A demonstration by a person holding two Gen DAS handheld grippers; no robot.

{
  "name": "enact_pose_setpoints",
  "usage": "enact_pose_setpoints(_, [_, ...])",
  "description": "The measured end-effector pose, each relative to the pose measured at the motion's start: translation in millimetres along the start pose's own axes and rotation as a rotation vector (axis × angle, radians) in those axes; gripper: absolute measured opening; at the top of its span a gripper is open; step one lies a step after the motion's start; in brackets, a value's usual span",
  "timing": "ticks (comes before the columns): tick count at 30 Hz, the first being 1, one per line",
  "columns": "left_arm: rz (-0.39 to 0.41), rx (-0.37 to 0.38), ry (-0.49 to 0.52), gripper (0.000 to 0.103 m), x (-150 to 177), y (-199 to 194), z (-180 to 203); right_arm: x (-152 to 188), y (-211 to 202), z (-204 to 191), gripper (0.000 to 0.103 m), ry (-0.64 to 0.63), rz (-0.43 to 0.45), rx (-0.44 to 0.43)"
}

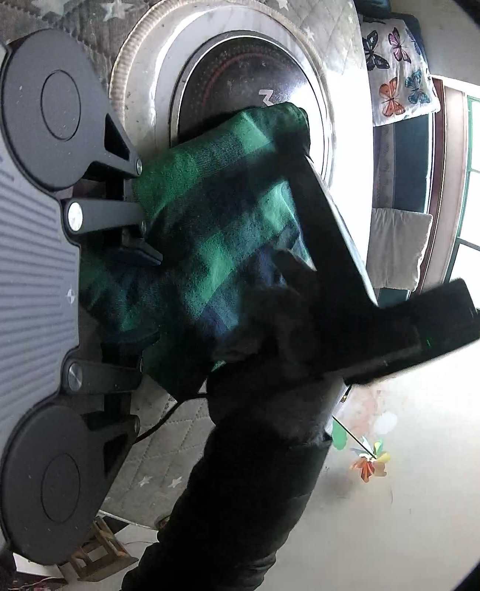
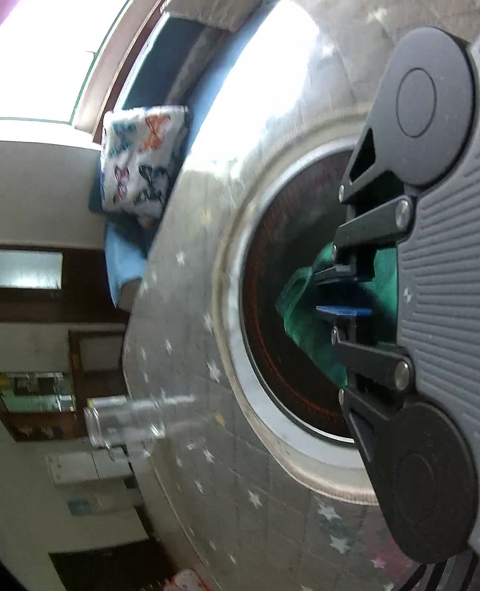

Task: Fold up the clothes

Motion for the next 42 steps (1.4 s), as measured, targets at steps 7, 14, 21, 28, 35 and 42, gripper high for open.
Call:
enact_pose_setpoints(7, [0.008,0.005,-0.015,0.042,-2.8,-8.3,-0.1,21.7,-43.1,11.0,0.017,-0.009,0.001,-0.004])
enact_pose_setpoints(14, [0.026,-0.033,-0.017,0.042,-8.2,-22.5,-6.6,49.8,-62.9,60.6,0.017,0.084,0.016,0.116])
enact_pose_setpoints(21, [0.062,-0.128,-0.047,0.042,-29.9,-26.9,-37.5,54.2,-106.4,46.9,0.018,0.088,0.096,0.033])
enact_pose_setpoints(28, [0.039,-0.194,-0.064,0.041,-37.1,-9.2,-62.0,78.6,-97.8,44.3,0.018,0.06,0.057,0.054])
enact_pose_setpoints(35, [0.024,-0.193,-0.066,0.042,-32.4,1.3,-63.6,87.9,-125.0,53.0,0.019,0.109,0.093,0.092])
enact_pose_setpoints(42, [0.032,-0.198,-0.056,0.042,-31.3,-2.5,-58.2,108.4,-144.1,10.8,0.021,0.051,0.116,-0.004])
Point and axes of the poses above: each gripper's, at about its wrist camera, not at the fingertips, and y roughly the way its jaws point, z to its right, x to its underside, the point moved 8 cm from there along y, roughly the way its jaws point, and after that the axes turned 14 degrees about y, right-handed, at the moved point
